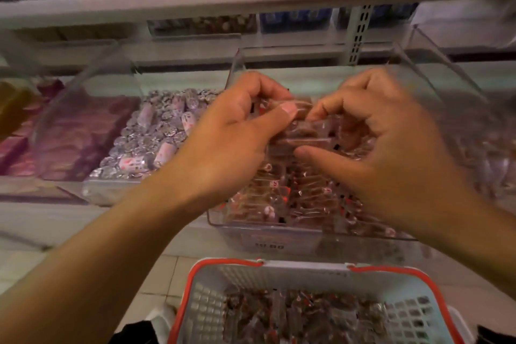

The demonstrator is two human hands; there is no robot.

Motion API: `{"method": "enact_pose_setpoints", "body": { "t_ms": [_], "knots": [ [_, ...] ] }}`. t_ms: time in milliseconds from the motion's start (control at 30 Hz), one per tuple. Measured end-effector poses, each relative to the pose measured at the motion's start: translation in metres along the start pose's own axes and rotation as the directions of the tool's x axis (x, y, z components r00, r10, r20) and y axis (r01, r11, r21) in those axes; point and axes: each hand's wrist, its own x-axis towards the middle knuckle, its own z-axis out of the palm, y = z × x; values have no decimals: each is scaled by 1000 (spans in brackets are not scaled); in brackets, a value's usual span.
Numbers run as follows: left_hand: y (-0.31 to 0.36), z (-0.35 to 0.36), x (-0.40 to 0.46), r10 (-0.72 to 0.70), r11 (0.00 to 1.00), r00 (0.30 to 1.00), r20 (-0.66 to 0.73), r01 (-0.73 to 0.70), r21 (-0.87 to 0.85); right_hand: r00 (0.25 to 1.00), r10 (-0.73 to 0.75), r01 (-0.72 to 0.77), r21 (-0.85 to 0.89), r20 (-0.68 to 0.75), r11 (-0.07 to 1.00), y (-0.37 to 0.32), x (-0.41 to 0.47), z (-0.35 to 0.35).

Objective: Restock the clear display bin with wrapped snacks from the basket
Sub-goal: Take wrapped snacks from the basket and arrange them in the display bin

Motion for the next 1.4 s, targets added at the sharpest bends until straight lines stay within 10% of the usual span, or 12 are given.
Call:
{"method": "enact_pose_setpoints", "body": {
  "t_ms": [233,367,467,700,1067,1400],
  "knots": [
    [3,-10,6,218,951,964,-155,-173,257,980,41,-74,165,192,984,3,9,-4],
    [16,-38,14,439,673,879,187,-459,580,901,57,-188,268,430,945,11,11,-13],
    [13,-46,16,355,496,856,377,-514,700,862,44,-159,188,504,969,12,11,-12],
    [8,-42,5,93,432,837,539,-521,736,801,102,-206,112,590,972,6,8,-9],
    [11,-34,6,-177,192,839,514,-483,854,747,186,-280,47,639,959,-1,9,-13],
    [13,-37,3,-184,279,835,520,-462,842,625,177,-519,236,760,822,1,12,4]
  ]
}}
